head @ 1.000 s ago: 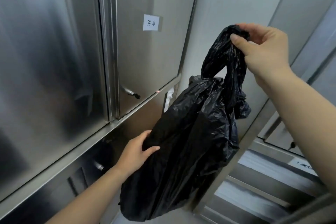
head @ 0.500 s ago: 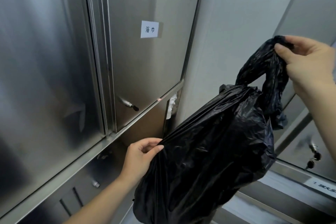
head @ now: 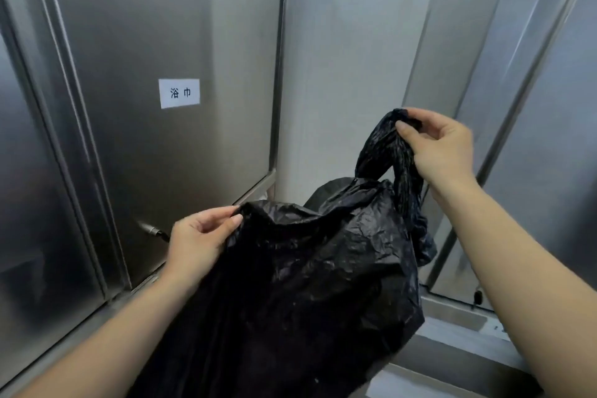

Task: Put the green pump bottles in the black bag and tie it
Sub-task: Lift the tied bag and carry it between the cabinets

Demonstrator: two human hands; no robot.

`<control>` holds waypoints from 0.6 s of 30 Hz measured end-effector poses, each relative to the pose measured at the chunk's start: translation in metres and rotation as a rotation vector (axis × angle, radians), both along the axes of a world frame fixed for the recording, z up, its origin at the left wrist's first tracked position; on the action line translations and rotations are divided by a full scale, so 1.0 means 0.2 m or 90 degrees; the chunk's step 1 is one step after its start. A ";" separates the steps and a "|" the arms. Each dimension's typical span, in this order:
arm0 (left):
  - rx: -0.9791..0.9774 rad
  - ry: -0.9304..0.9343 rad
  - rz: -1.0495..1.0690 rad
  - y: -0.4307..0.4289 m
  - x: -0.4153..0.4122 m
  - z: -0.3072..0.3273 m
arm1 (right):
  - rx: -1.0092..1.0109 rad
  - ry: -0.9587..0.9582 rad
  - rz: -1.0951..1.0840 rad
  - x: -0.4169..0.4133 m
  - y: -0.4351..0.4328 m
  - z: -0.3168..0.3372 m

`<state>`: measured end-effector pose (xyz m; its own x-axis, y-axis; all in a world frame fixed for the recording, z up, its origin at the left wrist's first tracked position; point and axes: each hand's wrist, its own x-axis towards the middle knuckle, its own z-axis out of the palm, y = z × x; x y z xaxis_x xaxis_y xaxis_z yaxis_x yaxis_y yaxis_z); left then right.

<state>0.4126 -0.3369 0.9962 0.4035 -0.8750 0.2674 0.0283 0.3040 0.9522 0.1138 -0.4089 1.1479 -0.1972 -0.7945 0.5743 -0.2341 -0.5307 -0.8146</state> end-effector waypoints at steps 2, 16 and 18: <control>-0.012 0.002 -0.009 -0.05 -0.01 0.07 | -0.005 -0.005 0.000 0.01 -0.02 0.00; -0.089 -0.085 -0.115 -0.69 0.04 0.55 | -0.033 0.026 0.008 0.30 -0.46 0.15; -0.085 -0.086 -0.137 -0.86 0.05 0.62 | -0.051 0.023 -0.019 0.32 -0.58 0.20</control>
<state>0.4225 -0.5096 1.1200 0.1653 -0.8899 0.4251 -0.0182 0.4282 0.9035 0.1787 -0.5239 1.1886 -0.1986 -0.7396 0.6431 -0.2792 -0.5863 -0.7605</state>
